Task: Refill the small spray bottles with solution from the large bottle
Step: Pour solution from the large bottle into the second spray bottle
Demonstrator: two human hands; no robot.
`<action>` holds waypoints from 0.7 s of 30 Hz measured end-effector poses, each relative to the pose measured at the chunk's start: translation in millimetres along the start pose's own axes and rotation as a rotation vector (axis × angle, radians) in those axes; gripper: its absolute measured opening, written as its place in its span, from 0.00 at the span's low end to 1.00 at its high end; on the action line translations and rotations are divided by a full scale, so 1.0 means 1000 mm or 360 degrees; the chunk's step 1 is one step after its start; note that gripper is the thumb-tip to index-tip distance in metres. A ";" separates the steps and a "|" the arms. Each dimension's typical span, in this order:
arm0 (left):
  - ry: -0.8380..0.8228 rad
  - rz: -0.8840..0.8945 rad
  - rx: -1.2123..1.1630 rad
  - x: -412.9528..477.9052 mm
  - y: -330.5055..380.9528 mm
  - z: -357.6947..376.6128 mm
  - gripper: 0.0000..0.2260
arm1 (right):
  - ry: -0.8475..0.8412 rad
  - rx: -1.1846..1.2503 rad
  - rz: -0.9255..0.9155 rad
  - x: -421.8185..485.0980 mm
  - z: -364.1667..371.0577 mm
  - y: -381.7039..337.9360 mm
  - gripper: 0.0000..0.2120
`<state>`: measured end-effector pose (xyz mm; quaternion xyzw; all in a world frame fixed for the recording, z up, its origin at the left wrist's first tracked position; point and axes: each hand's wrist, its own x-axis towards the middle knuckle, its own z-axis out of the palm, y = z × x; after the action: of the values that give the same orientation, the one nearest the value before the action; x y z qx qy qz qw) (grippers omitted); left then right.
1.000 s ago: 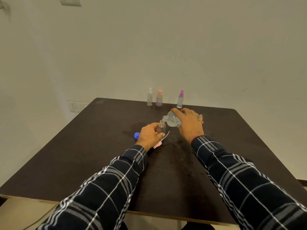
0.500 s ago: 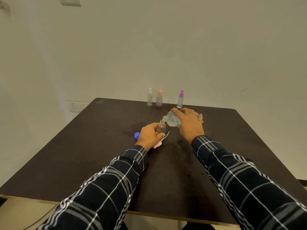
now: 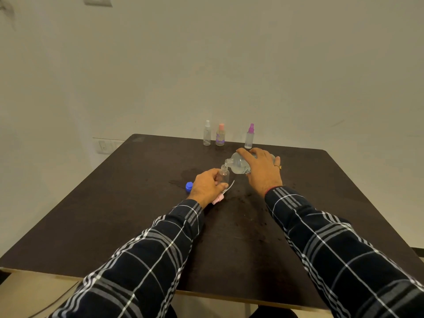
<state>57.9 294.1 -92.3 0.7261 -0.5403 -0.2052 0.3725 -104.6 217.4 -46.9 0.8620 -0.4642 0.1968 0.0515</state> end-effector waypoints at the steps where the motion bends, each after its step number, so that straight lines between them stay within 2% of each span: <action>1: 0.0001 -0.0003 -0.0007 0.000 0.000 0.000 0.17 | 0.0001 0.0001 0.0001 0.000 0.000 0.000 0.36; 8: 0.0012 0.0012 0.0030 0.000 -0.002 0.000 0.15 | 0.0003 -0.0015 -0.0007 0.002 0.002 0.001 0.37; 21: -0.0010 -0.0012 0.0000 -0.001 0.000 -0.002 0.18 | -0.0010 -0.0047 -0.0016 0.003 0.001 0.000 0.39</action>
<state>58.6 296.0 -91.5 0.7275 -0.5387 -0.2088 0.3701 -103.0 214.8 -47.2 0.8642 -0.4628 0.1870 0.0637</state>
